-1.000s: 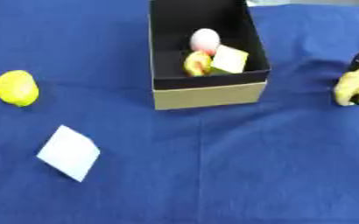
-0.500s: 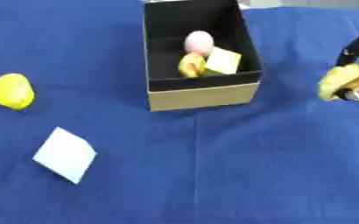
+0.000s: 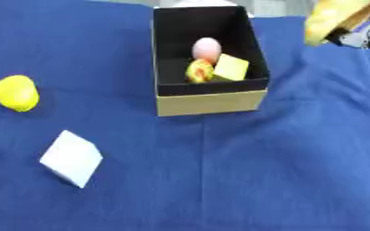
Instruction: Pick up objects on the table and place them in the box.
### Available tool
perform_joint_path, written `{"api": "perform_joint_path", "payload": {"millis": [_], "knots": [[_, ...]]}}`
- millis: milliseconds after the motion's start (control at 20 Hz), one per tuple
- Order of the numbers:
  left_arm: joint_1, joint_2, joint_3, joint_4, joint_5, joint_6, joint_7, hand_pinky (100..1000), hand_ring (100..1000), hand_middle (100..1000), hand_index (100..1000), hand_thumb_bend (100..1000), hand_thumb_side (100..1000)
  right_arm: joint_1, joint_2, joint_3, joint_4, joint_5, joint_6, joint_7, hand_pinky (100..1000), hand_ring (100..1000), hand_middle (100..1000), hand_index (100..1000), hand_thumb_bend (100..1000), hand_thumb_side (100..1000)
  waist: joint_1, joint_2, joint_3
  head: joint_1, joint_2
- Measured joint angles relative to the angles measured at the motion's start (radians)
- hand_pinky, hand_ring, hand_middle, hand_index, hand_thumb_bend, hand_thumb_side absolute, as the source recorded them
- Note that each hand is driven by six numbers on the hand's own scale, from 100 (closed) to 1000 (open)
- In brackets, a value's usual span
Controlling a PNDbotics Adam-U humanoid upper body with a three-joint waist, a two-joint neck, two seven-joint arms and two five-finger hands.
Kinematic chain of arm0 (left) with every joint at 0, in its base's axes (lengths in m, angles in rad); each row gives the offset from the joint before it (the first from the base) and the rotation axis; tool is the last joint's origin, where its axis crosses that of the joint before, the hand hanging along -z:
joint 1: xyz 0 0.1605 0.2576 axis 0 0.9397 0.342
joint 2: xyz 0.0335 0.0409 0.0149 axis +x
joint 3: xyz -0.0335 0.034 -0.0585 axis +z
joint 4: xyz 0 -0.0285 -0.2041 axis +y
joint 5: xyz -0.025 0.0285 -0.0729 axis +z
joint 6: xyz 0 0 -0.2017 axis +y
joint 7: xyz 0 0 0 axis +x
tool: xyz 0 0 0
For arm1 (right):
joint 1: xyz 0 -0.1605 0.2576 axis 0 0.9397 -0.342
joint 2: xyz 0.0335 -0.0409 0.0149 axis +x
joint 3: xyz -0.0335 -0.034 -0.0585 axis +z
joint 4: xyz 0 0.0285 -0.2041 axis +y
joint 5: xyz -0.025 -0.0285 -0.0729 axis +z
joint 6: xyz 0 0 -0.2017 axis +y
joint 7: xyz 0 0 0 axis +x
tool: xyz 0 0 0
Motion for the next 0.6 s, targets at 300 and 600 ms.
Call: {"api": "perform_joint_path", "payload": {"millis": [300,600], "knots": [[-0.01,0.008,-0.006,0.0,0.005,0.0,-0.007,736,577,533,773,297,533,-0.14,0.106,0.069,0.086,0.042,0.017,0.021,811,727,536,694,381,100,-0.023,0.0,0.036,-0.027,-0.001],[-0.026,0.008,-0.006,0.0,0.009,-0.002,-0.01,736,577,532,773,300,532,-0.262,0.218,0.136,0.218,0.093,0.015,0.04,808,736,545,702,379,100,-0.033,0.014,0.053,-0.036,-0.011]]}}
